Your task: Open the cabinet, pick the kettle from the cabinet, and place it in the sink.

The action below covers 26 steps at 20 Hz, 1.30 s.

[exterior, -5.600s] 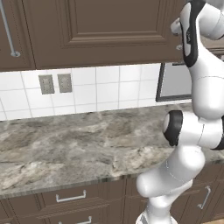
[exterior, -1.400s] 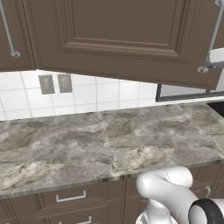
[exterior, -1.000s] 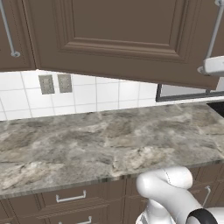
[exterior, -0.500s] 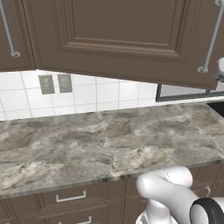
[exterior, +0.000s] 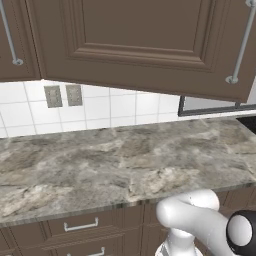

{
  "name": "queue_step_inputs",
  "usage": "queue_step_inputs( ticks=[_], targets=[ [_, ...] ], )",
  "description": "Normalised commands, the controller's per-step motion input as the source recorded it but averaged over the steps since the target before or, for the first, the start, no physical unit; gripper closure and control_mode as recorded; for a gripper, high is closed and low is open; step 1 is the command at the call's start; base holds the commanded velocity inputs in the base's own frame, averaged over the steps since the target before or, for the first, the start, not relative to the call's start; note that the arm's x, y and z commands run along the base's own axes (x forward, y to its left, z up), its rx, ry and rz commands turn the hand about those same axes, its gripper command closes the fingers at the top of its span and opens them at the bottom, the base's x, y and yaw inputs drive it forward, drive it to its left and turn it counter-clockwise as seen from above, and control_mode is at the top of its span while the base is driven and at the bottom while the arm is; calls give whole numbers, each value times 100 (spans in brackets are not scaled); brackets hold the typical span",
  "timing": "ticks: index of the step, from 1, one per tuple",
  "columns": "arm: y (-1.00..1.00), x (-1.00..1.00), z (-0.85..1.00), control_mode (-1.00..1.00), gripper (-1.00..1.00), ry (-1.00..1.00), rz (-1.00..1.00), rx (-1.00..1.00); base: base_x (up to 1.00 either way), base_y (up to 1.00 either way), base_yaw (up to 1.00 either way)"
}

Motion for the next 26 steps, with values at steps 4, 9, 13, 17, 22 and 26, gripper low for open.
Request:
queue_step_inputs(
  ticks=[4, 9, 13, 17, 22, 26],
  targets=[
    [-49, 7, -7, -100, -100, 12, -2, 23, 0, 0, 0],
    [-37, 13, -8, -100, -100, 15, 1, 31, 0, 0, 0],
    [-9, 23, -18, -100, -100, 10, 5, 30, 0, 0, 0],
    [-1, 35, -22, -100, -100, 8, 0, 27, 0, 0, 0],
    [0, 25, -32, -100, -100, 1, -1, 28, 0, 0, 0],
    [-8, 43, -21, -100, -100, 0, -16, 14, 0, 0, 0]
  ],
)
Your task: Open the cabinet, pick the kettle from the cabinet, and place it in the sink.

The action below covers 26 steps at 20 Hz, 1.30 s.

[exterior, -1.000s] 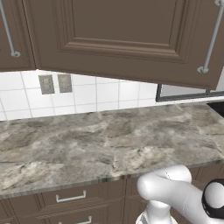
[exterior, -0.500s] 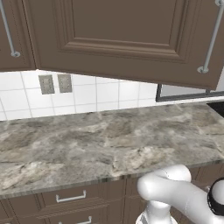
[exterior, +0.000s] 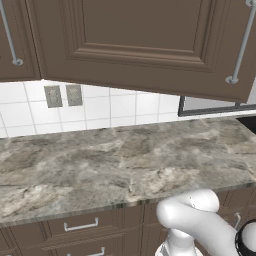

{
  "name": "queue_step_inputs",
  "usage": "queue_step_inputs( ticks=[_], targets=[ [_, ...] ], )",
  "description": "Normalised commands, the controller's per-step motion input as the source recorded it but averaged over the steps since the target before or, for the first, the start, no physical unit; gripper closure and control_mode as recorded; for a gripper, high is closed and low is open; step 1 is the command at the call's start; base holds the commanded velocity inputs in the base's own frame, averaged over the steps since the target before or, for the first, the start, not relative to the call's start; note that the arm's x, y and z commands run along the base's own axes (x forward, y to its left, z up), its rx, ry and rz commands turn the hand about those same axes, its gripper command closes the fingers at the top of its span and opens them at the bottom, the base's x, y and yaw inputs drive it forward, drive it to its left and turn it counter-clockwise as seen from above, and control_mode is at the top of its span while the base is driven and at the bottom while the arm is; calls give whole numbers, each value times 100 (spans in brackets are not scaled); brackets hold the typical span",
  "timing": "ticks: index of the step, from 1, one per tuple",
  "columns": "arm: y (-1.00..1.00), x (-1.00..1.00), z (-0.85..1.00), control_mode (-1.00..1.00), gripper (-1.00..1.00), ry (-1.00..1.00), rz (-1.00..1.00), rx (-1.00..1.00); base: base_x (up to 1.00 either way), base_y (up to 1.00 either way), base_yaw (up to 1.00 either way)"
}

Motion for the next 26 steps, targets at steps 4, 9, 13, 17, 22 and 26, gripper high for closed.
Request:
queue_step_inputs(
  ticks=[4, 9, 13, 17, 22, 26],
  targets=[
    [-6, 51, -9, -100, -100, 2, -21, 3, 0, 0, 0],
    [-15, 49, 0, -100, -100, 8, -17, 0, 0, 0, 0],
    [-23, 43, 0, -100, -100, 16, -4, -1, 0, 0, 0],
    [-37, 26, 1, -100, -100, 23, 0, 0, 0, 0, 0],
    [-31, 27, 0, -100, -100, 26, 0, 0, 0, 0, 0],
    [-11, 32, 0, -100, -100, 23, 1, 7, 0, 0, 0]
  ],
)
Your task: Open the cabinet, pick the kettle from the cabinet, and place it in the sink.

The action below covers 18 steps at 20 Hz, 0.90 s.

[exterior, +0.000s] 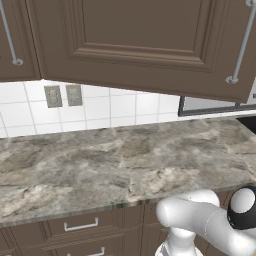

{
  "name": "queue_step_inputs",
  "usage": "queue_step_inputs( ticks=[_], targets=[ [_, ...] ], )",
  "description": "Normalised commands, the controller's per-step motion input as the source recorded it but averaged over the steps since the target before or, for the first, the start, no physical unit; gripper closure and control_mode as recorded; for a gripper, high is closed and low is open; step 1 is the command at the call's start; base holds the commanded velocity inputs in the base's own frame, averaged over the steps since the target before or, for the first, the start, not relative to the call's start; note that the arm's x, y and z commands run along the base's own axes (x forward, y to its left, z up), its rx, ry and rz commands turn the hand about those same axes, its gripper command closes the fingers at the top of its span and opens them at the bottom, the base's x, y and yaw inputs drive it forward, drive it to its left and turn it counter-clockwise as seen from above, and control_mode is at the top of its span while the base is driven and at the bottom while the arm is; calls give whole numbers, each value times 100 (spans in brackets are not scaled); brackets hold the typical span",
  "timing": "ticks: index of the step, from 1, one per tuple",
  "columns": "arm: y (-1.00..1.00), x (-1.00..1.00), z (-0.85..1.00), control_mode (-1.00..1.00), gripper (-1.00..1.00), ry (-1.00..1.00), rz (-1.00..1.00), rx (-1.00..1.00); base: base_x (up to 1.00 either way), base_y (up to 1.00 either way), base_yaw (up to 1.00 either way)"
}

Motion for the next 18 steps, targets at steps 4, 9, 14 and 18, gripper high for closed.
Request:
queue_step_inputs(
  ticks=[4, 9, 14, 18],
  targets=[
    [0, 32, 0, -100, -100, 11, 2, 15, 0, 0, 0],
    [3, 21, -3, -100, -100, 3, 2, 22, 0, 0, 0],
    [1, 22, -5, -100, -100, 3, 1, 20, 0, 0, 0],
    [11, 28, -5, -100, -100, 6, 0, 5, 0, 0, 0]
  ],
)
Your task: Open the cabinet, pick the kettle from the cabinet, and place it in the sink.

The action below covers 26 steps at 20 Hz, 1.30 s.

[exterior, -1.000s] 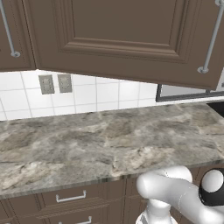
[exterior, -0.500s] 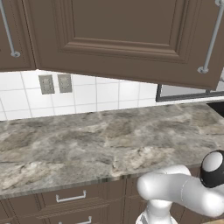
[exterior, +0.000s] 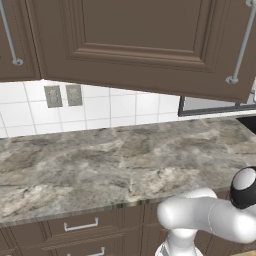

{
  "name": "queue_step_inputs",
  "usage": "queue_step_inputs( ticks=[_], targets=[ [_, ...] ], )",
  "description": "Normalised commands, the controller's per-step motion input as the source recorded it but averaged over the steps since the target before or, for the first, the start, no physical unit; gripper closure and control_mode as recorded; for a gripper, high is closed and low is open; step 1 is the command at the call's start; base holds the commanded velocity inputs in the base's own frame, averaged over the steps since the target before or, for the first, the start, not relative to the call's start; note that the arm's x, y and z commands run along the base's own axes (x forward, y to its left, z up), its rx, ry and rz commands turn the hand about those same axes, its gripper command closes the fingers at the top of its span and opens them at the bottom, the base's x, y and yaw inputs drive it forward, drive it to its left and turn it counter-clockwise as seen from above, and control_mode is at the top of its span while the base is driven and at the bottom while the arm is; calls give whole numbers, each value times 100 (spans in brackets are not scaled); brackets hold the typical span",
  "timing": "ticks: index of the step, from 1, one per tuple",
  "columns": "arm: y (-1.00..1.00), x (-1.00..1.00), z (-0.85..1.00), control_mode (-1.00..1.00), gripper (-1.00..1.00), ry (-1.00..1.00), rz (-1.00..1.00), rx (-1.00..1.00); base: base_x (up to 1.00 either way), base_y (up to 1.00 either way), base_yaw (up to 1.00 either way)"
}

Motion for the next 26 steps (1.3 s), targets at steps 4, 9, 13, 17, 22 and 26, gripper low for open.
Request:
queue_step_inputs(
  ticks=[4, 9, 13, 17, 22, 26],
  targets=[
    [9, 28, 0, -100, -100, 8, 0, 0, 0, 0, 0],
    [3, 11, 0, -100, -100, 2, 2, 2, 0, 0, 0],
    [14, 0, -1, -100, -100, 0, 2, 2, 0, 0, 0],
    [21, 0, -2, -100, -100, 0, 1, 0, 0, 0, 0],
    [18, 0, 0, -100, -100, 0, 3, 0, 0, 0, 0],
    [16, -6, 0, -100, -100, 0, 4, 2, 0, 0, 0]
  ],
)
